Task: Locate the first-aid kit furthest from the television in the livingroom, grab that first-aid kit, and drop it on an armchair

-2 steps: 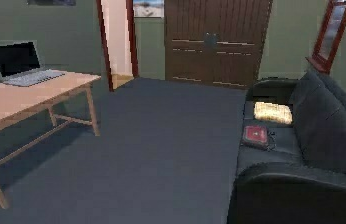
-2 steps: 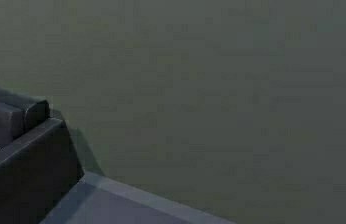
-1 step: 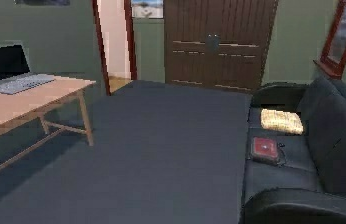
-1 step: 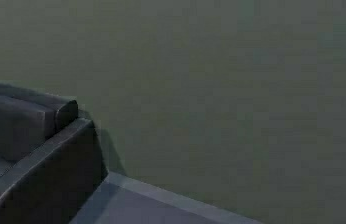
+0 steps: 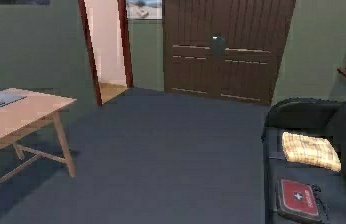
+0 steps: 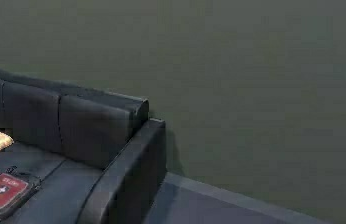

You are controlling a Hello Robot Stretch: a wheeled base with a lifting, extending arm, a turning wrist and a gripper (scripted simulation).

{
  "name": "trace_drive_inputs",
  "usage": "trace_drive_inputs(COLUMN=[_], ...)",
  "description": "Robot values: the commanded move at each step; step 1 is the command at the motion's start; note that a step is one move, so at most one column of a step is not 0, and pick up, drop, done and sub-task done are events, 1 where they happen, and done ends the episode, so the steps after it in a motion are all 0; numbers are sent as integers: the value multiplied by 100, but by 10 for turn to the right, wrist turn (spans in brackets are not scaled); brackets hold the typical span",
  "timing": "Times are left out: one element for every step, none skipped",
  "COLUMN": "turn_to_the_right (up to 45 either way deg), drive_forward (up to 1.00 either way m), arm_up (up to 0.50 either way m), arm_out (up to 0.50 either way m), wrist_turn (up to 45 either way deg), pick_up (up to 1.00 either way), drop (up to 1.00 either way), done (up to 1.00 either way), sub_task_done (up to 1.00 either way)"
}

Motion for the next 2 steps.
trace_drive_inputs(turn_to_the_right=[-450,-450], drive_forward=[0,0], arm_up=[0,0], arm_out=[0,0], wrist_turn=[0,0], pick_up=[0,0], drop=[0,0], done=[0,0], sub_task_done=[0,0])
